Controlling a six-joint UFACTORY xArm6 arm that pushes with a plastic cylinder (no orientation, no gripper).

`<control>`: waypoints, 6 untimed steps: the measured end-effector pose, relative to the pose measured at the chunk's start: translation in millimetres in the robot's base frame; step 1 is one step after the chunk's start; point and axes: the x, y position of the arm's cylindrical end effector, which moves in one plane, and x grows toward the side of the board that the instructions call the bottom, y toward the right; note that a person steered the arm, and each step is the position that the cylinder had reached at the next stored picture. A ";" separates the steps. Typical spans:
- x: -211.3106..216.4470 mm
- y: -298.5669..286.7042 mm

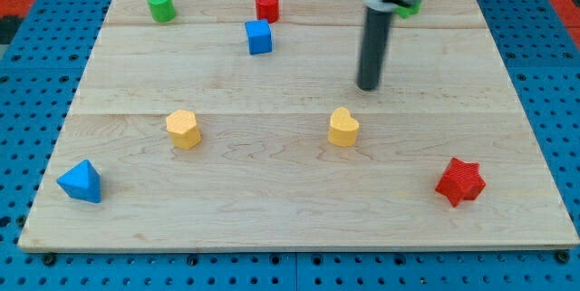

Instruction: Place the heart at the center of the board

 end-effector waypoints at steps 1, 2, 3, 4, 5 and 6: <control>70.6 8.9; 101.1 -42.2; 91.4 -57.8; 67.5 -57.1; 45.5 -67.1; 30.6 -65.8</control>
